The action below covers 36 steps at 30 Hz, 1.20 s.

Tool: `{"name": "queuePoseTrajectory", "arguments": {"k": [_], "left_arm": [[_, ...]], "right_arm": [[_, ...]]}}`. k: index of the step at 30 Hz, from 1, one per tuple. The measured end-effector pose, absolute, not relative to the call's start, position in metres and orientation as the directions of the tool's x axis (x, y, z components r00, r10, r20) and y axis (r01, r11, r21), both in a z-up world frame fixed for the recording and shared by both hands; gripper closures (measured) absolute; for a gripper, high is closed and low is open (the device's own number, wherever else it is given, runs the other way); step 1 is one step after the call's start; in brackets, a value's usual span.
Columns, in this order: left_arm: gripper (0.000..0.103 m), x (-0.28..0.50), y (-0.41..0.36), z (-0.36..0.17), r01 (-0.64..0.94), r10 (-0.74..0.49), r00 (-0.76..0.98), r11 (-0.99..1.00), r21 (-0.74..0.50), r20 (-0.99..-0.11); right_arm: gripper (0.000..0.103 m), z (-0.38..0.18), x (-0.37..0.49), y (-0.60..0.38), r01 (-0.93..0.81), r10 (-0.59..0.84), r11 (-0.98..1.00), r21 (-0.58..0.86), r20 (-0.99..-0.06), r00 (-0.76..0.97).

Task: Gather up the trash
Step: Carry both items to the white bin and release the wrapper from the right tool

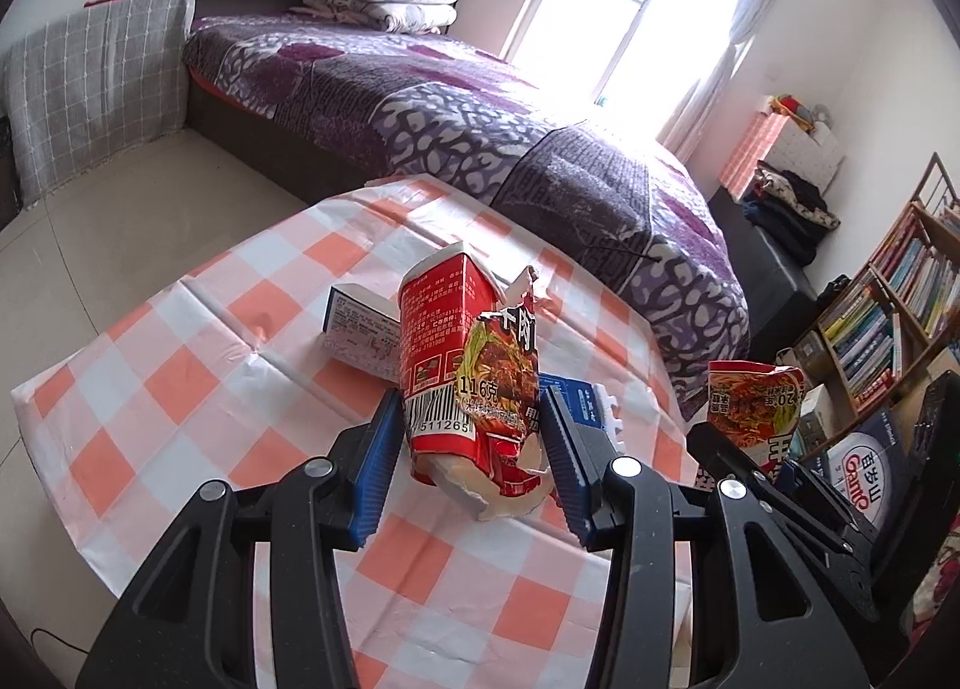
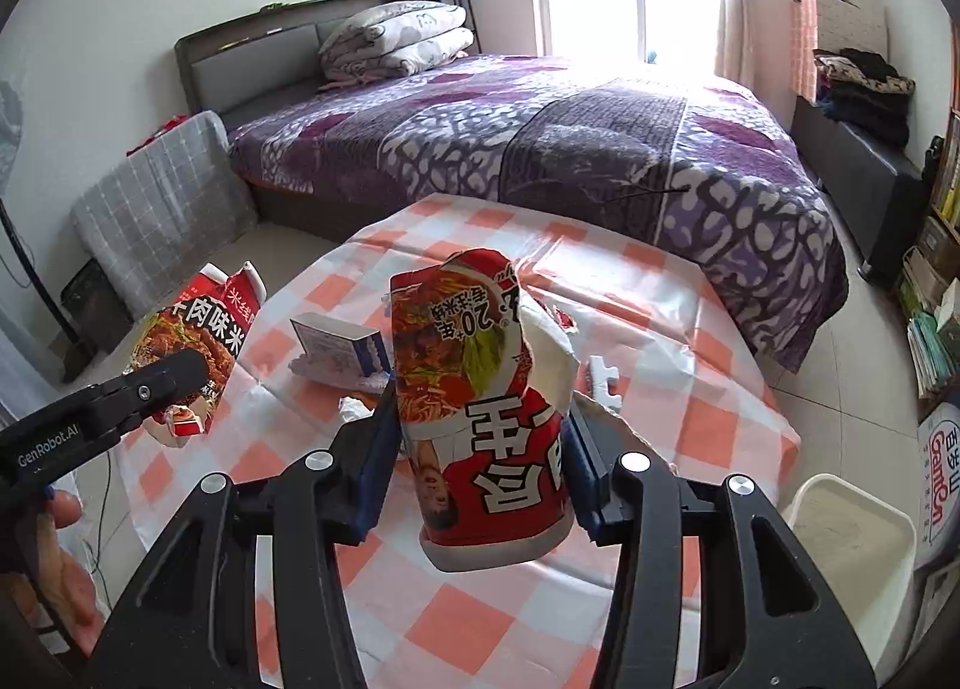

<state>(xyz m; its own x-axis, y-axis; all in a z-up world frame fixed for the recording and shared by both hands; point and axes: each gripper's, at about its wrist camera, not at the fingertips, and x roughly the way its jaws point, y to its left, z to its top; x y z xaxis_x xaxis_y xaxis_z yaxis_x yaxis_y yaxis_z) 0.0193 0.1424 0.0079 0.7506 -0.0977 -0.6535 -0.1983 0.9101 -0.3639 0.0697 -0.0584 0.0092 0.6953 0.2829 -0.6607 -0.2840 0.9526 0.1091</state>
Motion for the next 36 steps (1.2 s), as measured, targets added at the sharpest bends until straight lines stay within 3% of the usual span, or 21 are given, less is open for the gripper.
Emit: {"name": "queuePoseTrajectory", "arguments": {"k": [21, 36], "left_arm": [[0.057, 0.007, 0.036, 0.010, 0.023, -0.184, 0.772, 0.965, -0.263, -0.608], [0.057, 0.005, -0.025, -0.004, 0.134, -0.237, 0.732, 0.969, -0.206, -0.639]], "right_arm": [[0.055, -0.005, 0.031, -0.189, 0.093, 0.047, 0.980, 0.175, -0.660, 0.750], [0.054, -0.007, 0.015, -0.294, 0.361, -0.062, 0.885, 0.296, -0.692, 0.719]]}}
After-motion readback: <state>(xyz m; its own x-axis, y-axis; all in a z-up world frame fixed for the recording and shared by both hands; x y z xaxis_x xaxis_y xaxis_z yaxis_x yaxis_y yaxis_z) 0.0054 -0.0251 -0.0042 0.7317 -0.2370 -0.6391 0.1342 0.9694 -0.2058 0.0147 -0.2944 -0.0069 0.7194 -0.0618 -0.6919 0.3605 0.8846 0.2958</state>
